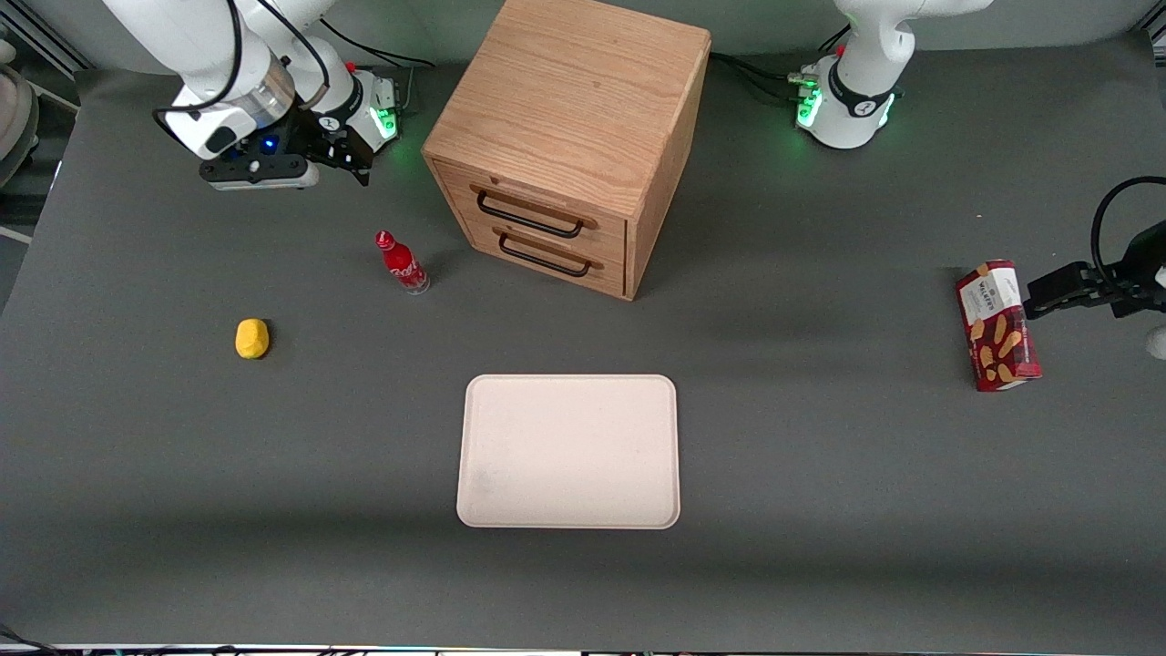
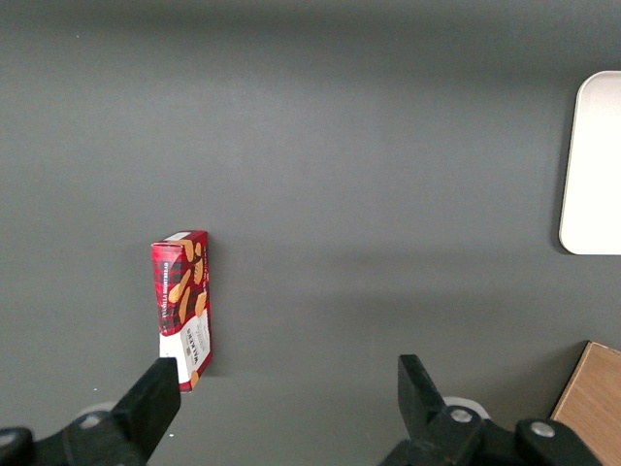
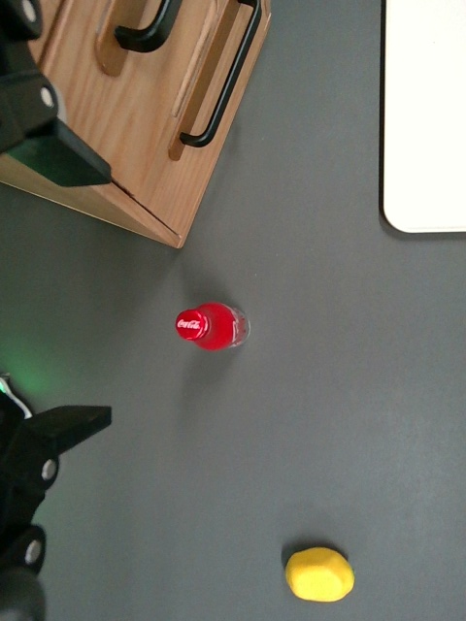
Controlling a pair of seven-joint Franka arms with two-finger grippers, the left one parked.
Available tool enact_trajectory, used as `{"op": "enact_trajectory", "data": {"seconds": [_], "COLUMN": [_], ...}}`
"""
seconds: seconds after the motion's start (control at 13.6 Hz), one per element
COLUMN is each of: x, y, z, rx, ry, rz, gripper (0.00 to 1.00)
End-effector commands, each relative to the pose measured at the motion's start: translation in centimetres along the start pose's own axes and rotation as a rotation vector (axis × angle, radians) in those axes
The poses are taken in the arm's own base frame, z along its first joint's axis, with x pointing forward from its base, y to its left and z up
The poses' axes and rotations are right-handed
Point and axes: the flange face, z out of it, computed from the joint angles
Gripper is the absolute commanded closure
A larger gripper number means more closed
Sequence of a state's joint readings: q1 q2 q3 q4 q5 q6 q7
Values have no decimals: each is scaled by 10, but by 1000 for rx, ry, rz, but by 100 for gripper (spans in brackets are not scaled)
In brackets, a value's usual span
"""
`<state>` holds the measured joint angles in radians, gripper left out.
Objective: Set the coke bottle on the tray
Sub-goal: 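Move the open right gripper toward the red Coca-Cola bottle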
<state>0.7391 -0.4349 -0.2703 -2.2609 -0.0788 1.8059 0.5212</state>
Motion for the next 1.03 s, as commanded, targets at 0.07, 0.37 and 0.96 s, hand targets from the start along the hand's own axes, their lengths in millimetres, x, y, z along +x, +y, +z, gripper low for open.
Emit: {"op": "enact_trajectory", "data": {"seconds": [0.07, 0.37, 0.96], "x": [-12, -15, -15], "y": [-3, -4, -5], "z": [32, 74, 142], "rx": [11, -6, 3], "ry": [48, 91, 123], "rz": [-4, -28, -39], "gripper": [0, 0, 0]}}
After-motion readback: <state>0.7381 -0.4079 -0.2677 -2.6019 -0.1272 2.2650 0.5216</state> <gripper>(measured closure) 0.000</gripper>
